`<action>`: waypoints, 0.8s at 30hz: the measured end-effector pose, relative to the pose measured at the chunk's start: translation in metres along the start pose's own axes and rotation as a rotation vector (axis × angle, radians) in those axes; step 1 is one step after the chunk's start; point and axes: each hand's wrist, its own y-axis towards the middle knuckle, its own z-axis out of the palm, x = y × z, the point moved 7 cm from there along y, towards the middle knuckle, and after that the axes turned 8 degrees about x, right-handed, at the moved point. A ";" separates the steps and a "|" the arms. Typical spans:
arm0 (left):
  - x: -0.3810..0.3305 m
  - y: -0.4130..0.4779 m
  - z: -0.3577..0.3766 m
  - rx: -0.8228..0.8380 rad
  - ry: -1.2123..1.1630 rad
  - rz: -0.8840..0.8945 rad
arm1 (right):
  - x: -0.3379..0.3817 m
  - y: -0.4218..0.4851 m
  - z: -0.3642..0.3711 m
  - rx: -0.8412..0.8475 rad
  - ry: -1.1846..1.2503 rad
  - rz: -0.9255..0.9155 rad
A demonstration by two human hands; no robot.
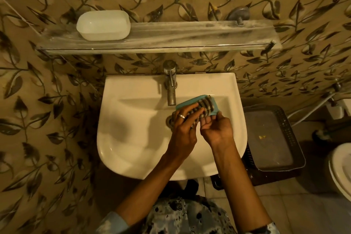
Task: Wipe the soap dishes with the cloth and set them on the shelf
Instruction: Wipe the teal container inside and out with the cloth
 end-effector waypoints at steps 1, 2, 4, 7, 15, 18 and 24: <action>0.004 0.000 -0.002 -0.030 -0.024 -0.030 | -0.001 0.000 -0.001 -0.004 0.015 -0.016; 0.008 0.000 -0.004 -0.052 -0.049 -0.073 | -0.003 -0.001 -0.002 -0.010 0.024 -0.027; 0.018 0.002 -0.006 -0.075 -0.084 -0.210 | -0.007 -0.003 -0.003 -0.016 0.037 -0.039; 0.026 0.004 -0.009 -0.124 -0.137 -0.441 | -0.014 -0.003 -0.005 -0.009 0.054 -0.043; -0.011 0.011 0.002 0.019 -0.093 -0.217 | -0.023 -0.006 -0.004 0.116 0.022 0.071; 0.020 0.004 -0.008 -0.058 -0.154 -0.370 | -0.021 -0.002 -0.013 0.033 0.101 0.012; 0.008 0.006 -0.006 -0.120 -0.115 -0.301 | -0.028 0.001 -0.019 -0.016 0.026 0.047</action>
